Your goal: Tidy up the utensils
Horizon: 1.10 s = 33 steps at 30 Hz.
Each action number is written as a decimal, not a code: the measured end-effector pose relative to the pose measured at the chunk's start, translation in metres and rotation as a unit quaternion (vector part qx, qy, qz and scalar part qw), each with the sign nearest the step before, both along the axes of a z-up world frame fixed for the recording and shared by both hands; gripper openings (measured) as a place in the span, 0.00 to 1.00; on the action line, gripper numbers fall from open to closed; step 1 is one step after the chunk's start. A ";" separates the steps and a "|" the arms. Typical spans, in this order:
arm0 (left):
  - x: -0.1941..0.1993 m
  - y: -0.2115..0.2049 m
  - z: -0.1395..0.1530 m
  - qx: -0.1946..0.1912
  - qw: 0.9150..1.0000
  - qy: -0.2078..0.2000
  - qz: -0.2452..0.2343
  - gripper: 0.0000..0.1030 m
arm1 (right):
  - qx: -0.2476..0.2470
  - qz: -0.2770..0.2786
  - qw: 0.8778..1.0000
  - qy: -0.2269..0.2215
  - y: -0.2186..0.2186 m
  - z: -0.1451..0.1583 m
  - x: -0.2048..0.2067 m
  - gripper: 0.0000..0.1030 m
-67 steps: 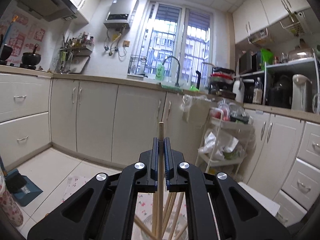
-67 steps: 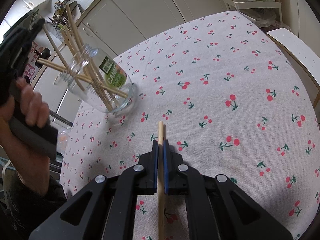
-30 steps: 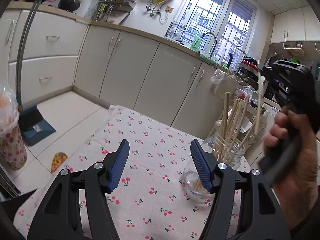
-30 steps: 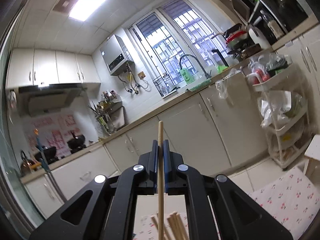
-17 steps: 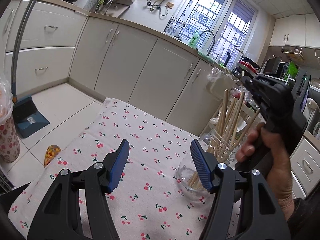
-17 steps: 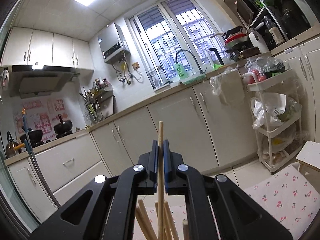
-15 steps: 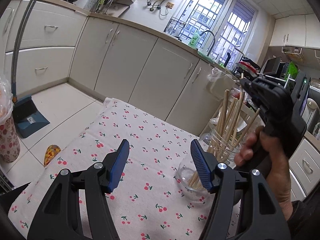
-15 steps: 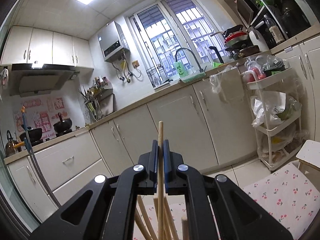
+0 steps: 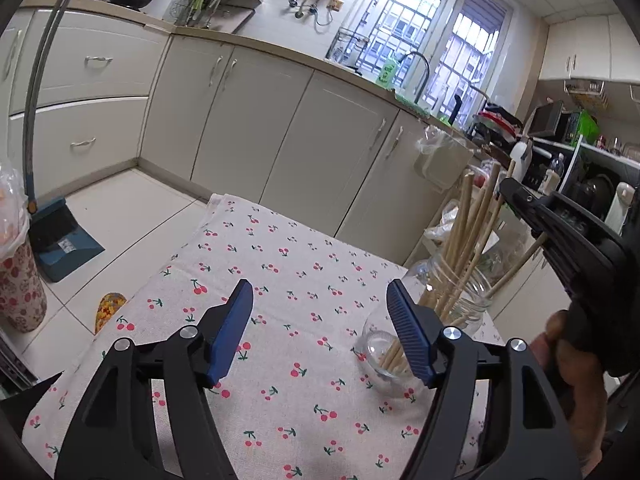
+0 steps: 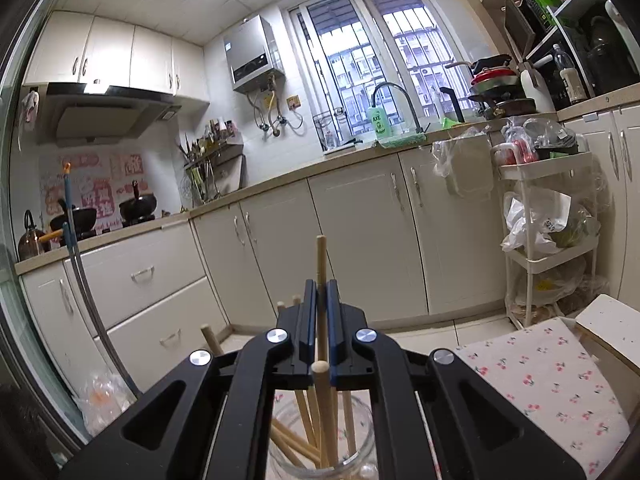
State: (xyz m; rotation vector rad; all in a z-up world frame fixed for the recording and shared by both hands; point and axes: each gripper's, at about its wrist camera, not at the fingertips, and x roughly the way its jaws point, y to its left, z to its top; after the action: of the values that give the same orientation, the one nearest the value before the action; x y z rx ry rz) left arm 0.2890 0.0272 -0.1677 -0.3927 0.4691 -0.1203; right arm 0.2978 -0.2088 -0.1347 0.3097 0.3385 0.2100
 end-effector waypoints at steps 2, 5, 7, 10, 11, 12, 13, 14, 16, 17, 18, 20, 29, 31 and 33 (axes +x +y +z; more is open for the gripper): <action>-0.003 -0.001 0.003 0.002 1.000 0.003 -0.002 0.65 | 0.005 0.000 1.000 0.007 -0.004 0.002 -0.005 0.06; -0.009 -0.003 0.011 0.011 1.000 0.001 -0.003 0.68 | -0.007 0.015 1.000 0.007 -0.003 0.007 -0.011 0.06; -0.012 -0.006 0.016 0.014 1.000 0.000 -0.005 0.69 | -0.010 0.024 1.000 0.011 -0.001 0.010 -0.008 0.07; -0.017 -0.009 0.023 0.016 1.000 -0.001 -0.009 0.69 | -0.013 0.036 0.999 0.014 0.000 0.019 -0.001 0.17; -0.019 -0.010 0.025 0.017 1.000 -0.002 -0.010 0.70 | -0.011 0.037 0.999 0.013 -0.001 0.022 -0.002 0.19; -0.020 -0.011 0.027 0.019 1.000 -0.003 -0.012 0.70 | -0.008 0.037 0.999 0.012 -0.002 0.024 -0.003 0.19; -0.022 -0.012 0.029 0.021 1.000 -0.004 -0.013 0.70 | -0.006 0.037 0.999 0.009 -0.003 0.027 -0.006 0.20; -0.023 -0.012 0.031 0.023 1.000 -0.004 -0.013 0.71 | -0.006 0.036 0.999 0.007 -0.005 0.030 -0.010 0.20; -0.025 -0.013 0.033 0.026 1.000 -0.003 -0.017 0.71 | -0.004 0.035 0.999 0.008 -0.009 0.033 -0.019 0.22; -0.026 -0.013 0.036 0.028 0.999 -0.001 -0.020 0.72 | -0.004 0.033 0.999 0.010 -0.011 0.033 -0.025 0.23; -0.028 -0.013 0.037 0.032 0.999 0.000 -0.020 0.72 | -0.005 0.031 0.999 0.015 -0.014 0.033 -0.032 0.25; -0.029 -0.013 0.041 0.038 0.999 0.003 -0.021 0.73 | -0.003 0.026 0.999 0.030 -0.019 0.031 -0.041 0.29; -0.045 -0.023 0.073 0.088 0.994 0.041 -0.041 0.84 | -0.038 -0.014 0.986 0.164 -0.029 0.014 -0.095 0.66; -0.052 -0.028 0.085 0.107 0.992 0.050 -0.042 0.86 | -0.043 -0.023 0.980 0.193 -0.031 0.012 -0.106 0.75; -0.060 -0.029 0.095 0.119 0.990 0.058 -0.039 0.90 | -0.046 -0.032 0.973 0.222 -0.032 0.014 -0.120 0.79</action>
State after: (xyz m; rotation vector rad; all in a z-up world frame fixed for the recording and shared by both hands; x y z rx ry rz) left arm 0.2287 -0.0023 -0.0729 -0.1463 0.6076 -0.1166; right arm 0.1781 -0.2413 -0.1208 0.2733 0.7782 0.0589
